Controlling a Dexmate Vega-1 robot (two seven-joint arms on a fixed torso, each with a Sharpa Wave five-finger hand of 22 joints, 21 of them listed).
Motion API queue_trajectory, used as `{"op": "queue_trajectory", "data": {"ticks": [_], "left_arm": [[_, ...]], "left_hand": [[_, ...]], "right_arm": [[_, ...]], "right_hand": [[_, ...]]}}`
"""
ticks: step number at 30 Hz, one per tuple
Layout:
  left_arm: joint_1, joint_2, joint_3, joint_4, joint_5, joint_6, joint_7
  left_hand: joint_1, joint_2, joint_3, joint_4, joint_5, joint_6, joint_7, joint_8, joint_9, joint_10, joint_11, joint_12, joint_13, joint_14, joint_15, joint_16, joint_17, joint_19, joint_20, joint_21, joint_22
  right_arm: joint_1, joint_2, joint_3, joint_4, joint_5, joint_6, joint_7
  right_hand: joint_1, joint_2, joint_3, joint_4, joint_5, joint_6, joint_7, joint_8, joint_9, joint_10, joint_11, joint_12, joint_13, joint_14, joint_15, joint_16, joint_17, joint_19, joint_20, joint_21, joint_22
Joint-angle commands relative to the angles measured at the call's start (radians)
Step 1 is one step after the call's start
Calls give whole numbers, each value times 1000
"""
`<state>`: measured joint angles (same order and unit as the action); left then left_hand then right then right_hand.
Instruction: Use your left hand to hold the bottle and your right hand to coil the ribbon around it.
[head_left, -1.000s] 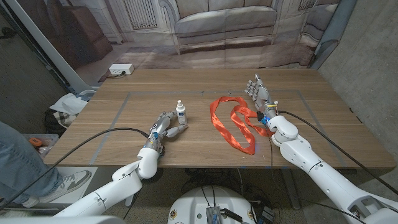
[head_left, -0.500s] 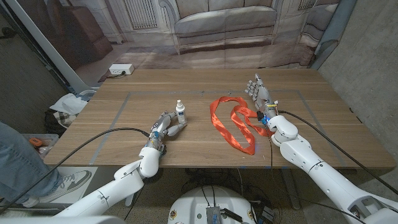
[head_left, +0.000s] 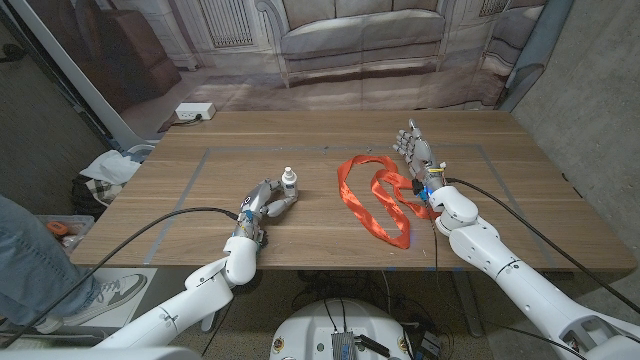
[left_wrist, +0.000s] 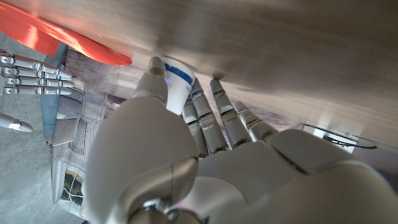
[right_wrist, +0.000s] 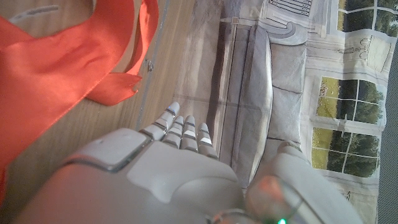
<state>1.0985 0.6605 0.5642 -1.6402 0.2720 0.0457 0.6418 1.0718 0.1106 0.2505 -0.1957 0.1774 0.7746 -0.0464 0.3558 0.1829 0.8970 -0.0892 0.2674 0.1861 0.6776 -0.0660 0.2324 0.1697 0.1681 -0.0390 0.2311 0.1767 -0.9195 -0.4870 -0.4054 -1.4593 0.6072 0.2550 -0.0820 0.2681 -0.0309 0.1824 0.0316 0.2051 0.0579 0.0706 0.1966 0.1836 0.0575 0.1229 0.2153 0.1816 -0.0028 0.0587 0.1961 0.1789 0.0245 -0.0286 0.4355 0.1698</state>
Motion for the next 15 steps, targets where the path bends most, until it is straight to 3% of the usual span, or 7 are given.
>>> {"op": "queue_trajectory", "data": {"ticks": [1, 10, 15], "left_arm": [[35, 11, -40, -111, 4, 115, 34], [68, 68, -77, -289, 37, 311, -25], [62, 96, -75, -340, 50, 388, -76]], "left_hand": [[63, 62, 95, 76, 1, 169, 7, -5, 9, 158, -92, 12, 15, 30, -92, -4, 2, 19, -34, 1, 0], [69, 57, 116, 77, -1, 178, 18, -10, 12, 195, -102, 25, 40, 46, -92, -15, 2, 17, -16, -8, 1], [71, 56, 128, 79, 0, 183, 12, -10, 15, 202, -99, 32, 63, 58, -80, -18, 4, 10, -8, -14, 1]], "right_arm": [[-10, -18, -4, -36, -38, 10, -23], [-8, -30, -16, -64, -104, 5, -65], [-7, -40, -28, -94, -181, -16, -130]], "right_hand": [[17, 9, 4, -11, -2, 22, -1, 6, 4, 18, -1, 6, 3, 14, -1, 0, 4, 15, 3, -9, 4], [34, 20, 11, -23, -3, 43, -10, 11, 4, 37, -18, 11, 3, 27, -8, 2, 3, 24, -1, -17, 4], [56, 29, 19, -38, -5, 65, -21, 16, 4, 68, -33, 20, 3, 44, -13, 5, 2, 34, -1, -25, 4]]}}
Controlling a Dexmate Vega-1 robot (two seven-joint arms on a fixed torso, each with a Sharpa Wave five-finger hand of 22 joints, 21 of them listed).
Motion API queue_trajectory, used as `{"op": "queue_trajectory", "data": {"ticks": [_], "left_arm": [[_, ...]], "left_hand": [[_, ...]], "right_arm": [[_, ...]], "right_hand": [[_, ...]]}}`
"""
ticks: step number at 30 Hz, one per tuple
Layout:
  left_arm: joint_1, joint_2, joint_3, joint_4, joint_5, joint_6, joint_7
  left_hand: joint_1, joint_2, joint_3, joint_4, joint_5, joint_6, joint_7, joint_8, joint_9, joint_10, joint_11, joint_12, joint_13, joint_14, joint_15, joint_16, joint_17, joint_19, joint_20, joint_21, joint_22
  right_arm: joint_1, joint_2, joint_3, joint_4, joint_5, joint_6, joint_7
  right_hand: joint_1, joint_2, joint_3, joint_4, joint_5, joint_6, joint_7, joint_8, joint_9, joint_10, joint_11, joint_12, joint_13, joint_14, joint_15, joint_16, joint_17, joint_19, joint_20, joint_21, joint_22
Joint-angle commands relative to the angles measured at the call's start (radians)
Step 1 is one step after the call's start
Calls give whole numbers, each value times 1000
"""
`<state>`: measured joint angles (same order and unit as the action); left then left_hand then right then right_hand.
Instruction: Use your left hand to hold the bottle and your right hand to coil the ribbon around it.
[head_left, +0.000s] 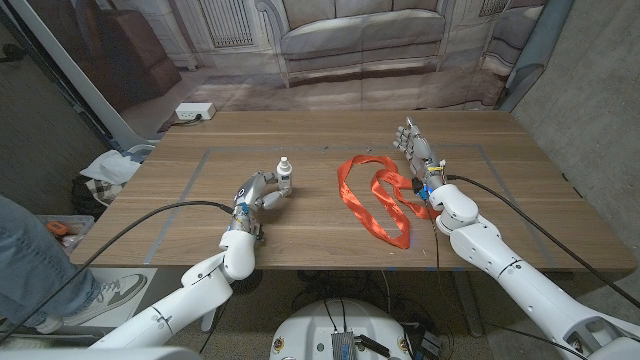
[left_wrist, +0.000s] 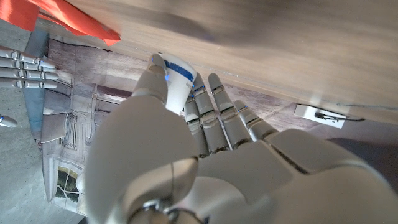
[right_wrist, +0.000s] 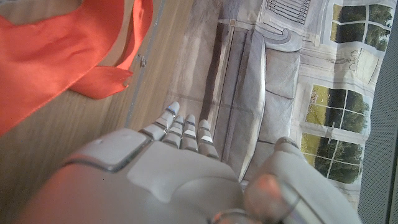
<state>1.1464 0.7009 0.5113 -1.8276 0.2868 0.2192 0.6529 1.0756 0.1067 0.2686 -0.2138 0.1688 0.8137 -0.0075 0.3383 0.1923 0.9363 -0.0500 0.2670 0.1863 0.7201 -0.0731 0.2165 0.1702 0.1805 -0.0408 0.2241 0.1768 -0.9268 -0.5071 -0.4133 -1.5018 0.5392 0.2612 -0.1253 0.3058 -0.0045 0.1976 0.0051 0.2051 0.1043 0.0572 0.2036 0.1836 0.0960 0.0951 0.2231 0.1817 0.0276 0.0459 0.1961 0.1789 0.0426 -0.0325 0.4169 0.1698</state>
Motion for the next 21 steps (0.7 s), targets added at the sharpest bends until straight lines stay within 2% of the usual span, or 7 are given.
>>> {"op": "queue_trajectory", "data": {"ticks": [1, 5, 10, 11, 12, 19, 21], "left_arm": [[12, 61, -21, -157, 37, 223, -95], [9, 70, -19, -164, 42, 229, -100], [12, 57, -28, -142, 21, 189, -76], [16, 48, -35, -131, 5, 165, -66], [16, 48, -35, -130, 4, 163, -65], [29, 7, -58, -70, -74, 24, -28], [30, -2, -61, -56, -93, -10, -26]], "left_hand": [[67, 60, 112, 97, 9, 144, -28, 9, 7, 163, -138, 34, 66, 17, -73, -3, 4, -5, -3, -9, 0], [65, 60, 119, 101, 10, 145, -27, 13, 15, 161, -135, 39, 86, 27, -71, -2, 7, -10, 6, -13, 0], [63, 57, 124, 103, 10, 148, -32, 16, 18, 159, -134, 42, 101, 22, -74, -7, 8, -9, 8, -14, 0], [63, 56, 125, 103, 10, 149, -32, 17, 18, 159, -134, 43, 103, 22, -75, -7, 8, -8, 8, -14, 0], [62, 56, 126, 103, 10, 150, -33, 18, 19, 159, -134, 44, 105, 22, -75, -8, 8, -8, 9, -14, 0], [59, 50, 133, 105, 10, 151, -35, 19, 19, 162, -133, 48, 124, 16, -78, -14, 8, -6, 10, -16, 1], [58, 49, 134, 106, 10, 152, -35, 20, 18, 163, -135, 49, 127, 14, -78, -15, 8, -6, 9, -16, 1]], "right_arm": [[2, -22, -24, -59, -133, -29, -101], [15, -23, -42, -80, -228, -55, -170], [47, -4, -74, -89, -357, -104, -266], [64, 4, -91, -89, -419, -126, -308], [64, 6, -91, -89, -423, -127, -311], [137, 17, -165, -105, -657, -269, -415], [155, 17, -185, -110, -712, -313, -429]], "right_hand": [[23, 5, 6, -15, -6, 24, -11, 10, 4, 34, -15, 14, 3, 17, -3, 5, 2, 17, 2, -9, 4], [52, 20, 19, -33, -8, 50, -30, 15, 4, 55, -38, 18, 3, 33, -12, 6, 1, 30, 8, -17, 5], [118, 46, 46, -77, -16, 112, -64, 26, 4, 115, -82, 32, 3, 86, -24, 13, 1, 61, 12, -32, 5], [138, 53, 54, -89, -18, 131, -72, 29, 5, 133, -90, 36, 3, 102, -27, 15, 1, 77, 11, -32, 6], [150, 56, 58, -98, -20, 139, -80, 29, 5, 144, -99, 38, 3, 117, -32, 17, 1, 86, 12, -34, 6], [234, 75, 87, -149, -21, 200, -123, 34, 6, 204, -144, 48, 3, 175, -49, 18, 0, 135, 7, -42, 7], [262, 74, 93, -163, -22, 217, -138, 34, 6, 225, -153, 51, 3, 200, -56, 20, 0, 164, 22, -40, 8]]}}
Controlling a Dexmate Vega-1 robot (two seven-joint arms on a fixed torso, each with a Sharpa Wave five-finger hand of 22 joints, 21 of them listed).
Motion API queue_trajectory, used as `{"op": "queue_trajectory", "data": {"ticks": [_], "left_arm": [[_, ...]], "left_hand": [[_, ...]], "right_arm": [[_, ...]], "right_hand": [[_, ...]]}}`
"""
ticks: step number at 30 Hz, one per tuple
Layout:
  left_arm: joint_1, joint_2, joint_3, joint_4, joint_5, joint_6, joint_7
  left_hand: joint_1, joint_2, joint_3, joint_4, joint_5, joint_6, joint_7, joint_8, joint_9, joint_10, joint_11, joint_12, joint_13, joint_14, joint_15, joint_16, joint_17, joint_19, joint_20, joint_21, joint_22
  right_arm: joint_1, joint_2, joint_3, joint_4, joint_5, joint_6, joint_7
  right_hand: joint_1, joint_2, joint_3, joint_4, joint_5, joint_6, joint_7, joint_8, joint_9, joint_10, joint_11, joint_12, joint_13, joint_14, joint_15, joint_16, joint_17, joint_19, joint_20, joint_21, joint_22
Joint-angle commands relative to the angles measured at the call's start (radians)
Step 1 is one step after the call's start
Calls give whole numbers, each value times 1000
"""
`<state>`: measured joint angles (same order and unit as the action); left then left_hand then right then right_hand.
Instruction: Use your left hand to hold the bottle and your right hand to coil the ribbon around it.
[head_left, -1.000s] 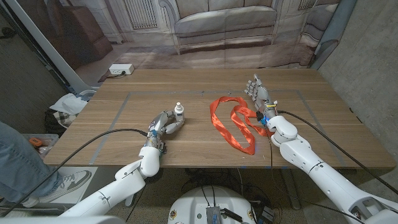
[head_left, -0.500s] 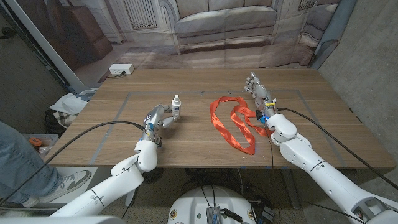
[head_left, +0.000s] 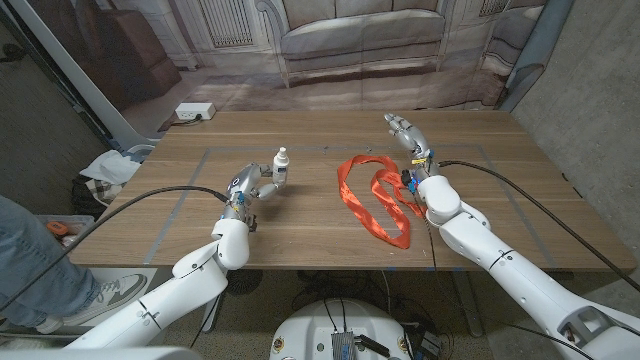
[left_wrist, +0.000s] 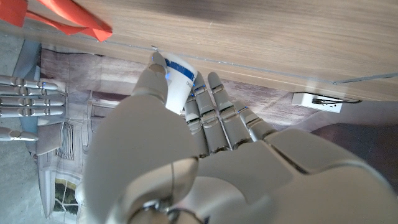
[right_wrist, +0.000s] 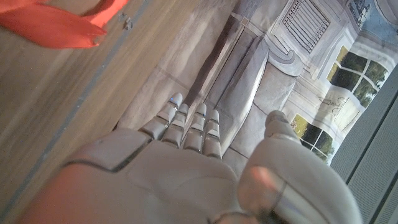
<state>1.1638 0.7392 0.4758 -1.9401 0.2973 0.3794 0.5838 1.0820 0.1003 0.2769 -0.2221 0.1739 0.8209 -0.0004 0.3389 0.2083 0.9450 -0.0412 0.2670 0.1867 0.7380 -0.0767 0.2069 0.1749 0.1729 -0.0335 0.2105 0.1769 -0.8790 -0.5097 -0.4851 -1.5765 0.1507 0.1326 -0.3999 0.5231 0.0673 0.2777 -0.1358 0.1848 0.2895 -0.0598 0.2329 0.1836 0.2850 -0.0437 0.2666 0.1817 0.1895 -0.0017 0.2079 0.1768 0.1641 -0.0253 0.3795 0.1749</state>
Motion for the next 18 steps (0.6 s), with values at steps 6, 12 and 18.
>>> {"op": "queue_trajectory", "data": {"ticks": [6, 12, 18], "left_arm": [[5, -50, -18, 72, -114, -217, 37], [10, -58, -33, 77, -151, -275, 30], [17, -61, -46, 76, -178, -288, 14]], "left_hand": [[49, 53, 130, 115, 5, 147, -43, 21, 2, 157, -144, 51, 136, -6, -75, -7, 3, 3, 2, -3, 1], [48, 51, 134, 115, 5, 148, -41, 21, 2, 158, -142, 51, 144, -7, -74, -8, 3, 3, 2, -4, 1], [46, 48, 140, 116, 5, 151, -42, 23, 1, 157, -144, 51, 153, -7, -74, -9, 4, 3, 3, -5, 1]], "right_arm": [[166, 5, -171, -43, -444, -306, -131], [197, -16, -202, -56, -502, -393, -82], [211, -38, -228, -60, -552, -469, -49]], "right_hand": [[103, -3, 26, -39, -4, 67, -46, 8, 7, 74, -42, 14, 2, 72, -20, 7, 1, 88, 11, 1, 4], [150, -11, 33, -43, -5, 93, -66, 9, 8, 107, -57, 19, 2, 99, -34, 6, 1, 112, 2, -1, 5], [200, -27, 29, -36, -5, 137, -81, 11, 9, 161, -86, 27, 1, 167, -54, 17, 4, 176, -27, 9, 9]]}}
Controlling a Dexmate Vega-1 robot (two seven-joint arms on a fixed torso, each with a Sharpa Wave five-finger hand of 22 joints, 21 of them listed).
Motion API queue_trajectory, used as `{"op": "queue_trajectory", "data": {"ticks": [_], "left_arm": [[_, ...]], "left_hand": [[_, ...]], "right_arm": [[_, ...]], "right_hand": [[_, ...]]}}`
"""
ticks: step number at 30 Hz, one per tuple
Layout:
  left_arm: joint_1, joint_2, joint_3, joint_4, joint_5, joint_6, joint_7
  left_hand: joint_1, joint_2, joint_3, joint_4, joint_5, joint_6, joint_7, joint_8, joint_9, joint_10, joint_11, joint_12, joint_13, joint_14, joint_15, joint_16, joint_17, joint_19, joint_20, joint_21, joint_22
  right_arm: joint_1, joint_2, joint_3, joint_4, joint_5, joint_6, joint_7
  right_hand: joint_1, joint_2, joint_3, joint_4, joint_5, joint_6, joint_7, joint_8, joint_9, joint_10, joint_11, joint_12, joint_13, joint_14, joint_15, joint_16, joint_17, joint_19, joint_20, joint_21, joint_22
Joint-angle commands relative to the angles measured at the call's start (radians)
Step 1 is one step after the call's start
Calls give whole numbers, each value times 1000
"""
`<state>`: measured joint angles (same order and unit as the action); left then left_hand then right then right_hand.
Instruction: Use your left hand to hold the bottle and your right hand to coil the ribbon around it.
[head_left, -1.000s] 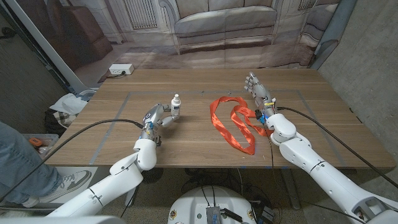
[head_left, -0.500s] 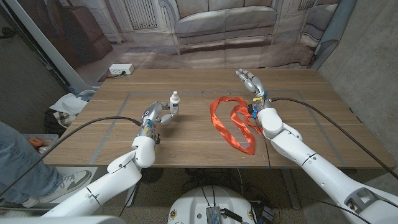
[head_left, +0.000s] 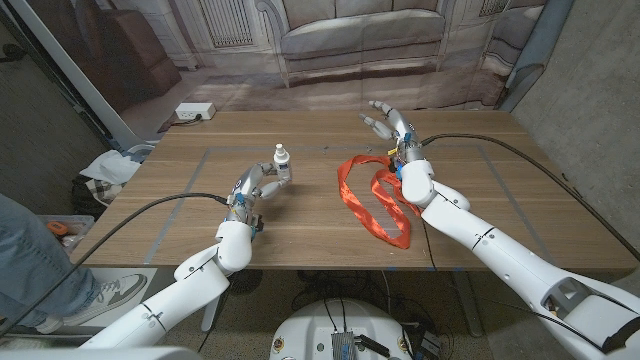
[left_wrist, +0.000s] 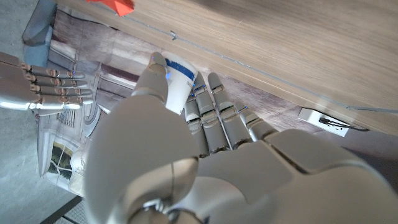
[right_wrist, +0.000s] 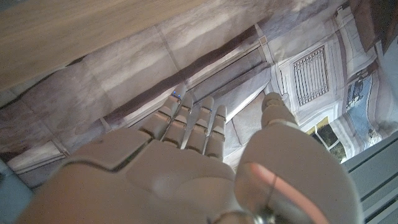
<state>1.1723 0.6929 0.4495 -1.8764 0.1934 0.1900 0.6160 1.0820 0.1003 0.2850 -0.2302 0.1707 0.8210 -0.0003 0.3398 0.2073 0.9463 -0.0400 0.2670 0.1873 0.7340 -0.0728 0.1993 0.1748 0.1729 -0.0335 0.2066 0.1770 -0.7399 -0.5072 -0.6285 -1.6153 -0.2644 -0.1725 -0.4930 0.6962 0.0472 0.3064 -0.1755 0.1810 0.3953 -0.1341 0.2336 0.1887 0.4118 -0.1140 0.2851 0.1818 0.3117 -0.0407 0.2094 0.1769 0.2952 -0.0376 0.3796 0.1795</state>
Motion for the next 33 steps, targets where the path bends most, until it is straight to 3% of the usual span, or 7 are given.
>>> {"op": "queue_trajectory", "data": {"ticks": [1, 8, 15, 20, 29, 33], "left_arm": [[8, -15, -19, 13, -76, -99, -20], [6, -23, -14, 24, -83, -103, -28], [18, -28, -20, 21, -86, -113, -16], [28, -28, -26, 13, -89, -114, -11], [45, -26, -34, -2, -86, -111, -3], [51, -26, -36, -7, -86, -109, -2]], "left_hand": [[46, 48, 133, 124, 8, 151, -43, 22, 2, 157, -147, 51, 154, -3, -77, -2, 4, 3, 3, -1, 1], [43, 45, 139, 124, 8, 147, -41, 21, 2, 156, -146, 50, 164, -6, -77, -3, 4, 2, 5, -2, 1], [41, 43, 144, 125, 8, 146, -41, 21, 2, 152, -144, 47, 172, -10, -77, -4, 4, 0, 10, -3, 1], [39, 43, 148, 125, 8, 144, -41, 21, 2, 154, -144, 47, 178, -12, -75, -5, 4, 0, 16, -3, 2], [36, 41, 154, 126, 8, 145, -43, 22, 3, 155, -143, 46, 188, -15, -75, -5, 5, -1, 18, -4, 2], [34, 39, 158, 126, 8, 145, -42, 23, 4, 156, -145, 46, 192, -16, -75, -5, 5, -2, 19, -4, 2]], "right_arm": [[76, -42, -91, -19, -144, -178, 53], [129, -46, -166, 10, -229, -266, 122], [170, -56, -221, 31, -298, -304, 180], [182, -52, -241, 61, -323, -308, 187], [233, -50, -298, 111, -369, -333, 287], [240, -48, -293, 130, -348, -326, 317]], "right_hand": [[31, -8, -1, 5, -1, 39, -12, 11, 4, 43, -22, 10, 1, 49, -17, 15, 5, 50, -18, 10, 5], [53, -12, -1, 2, 1, 52, -26, 11, 4, 61, -34, 13, 1, 65, -22, 15, 5, 65, -26, 11, 6], [98, -12, 5, -2, 5, 61, -61, 7, 5, 68, -70, 8, 1, 70, -27, 9, 5, 67, -29, 7, 8], [137, -37, -2, -6, 11, 64, -82, 1, 6, 70, -88, 1, 1, 72, -40, 1, 4, 67, -38, 2, 9], [164, -38, -2, -1, 17, 70, -86, -1, 7, 77, -90, -1, 1, 72, -52, -2, 6, 69, -46, -1, 10], [169, -31, -3, 5, 18, 73, -86, -3, 7, 77, -91, -4, 1, 61, -52, -6, 8, 61, -50, -6, 10]]}}
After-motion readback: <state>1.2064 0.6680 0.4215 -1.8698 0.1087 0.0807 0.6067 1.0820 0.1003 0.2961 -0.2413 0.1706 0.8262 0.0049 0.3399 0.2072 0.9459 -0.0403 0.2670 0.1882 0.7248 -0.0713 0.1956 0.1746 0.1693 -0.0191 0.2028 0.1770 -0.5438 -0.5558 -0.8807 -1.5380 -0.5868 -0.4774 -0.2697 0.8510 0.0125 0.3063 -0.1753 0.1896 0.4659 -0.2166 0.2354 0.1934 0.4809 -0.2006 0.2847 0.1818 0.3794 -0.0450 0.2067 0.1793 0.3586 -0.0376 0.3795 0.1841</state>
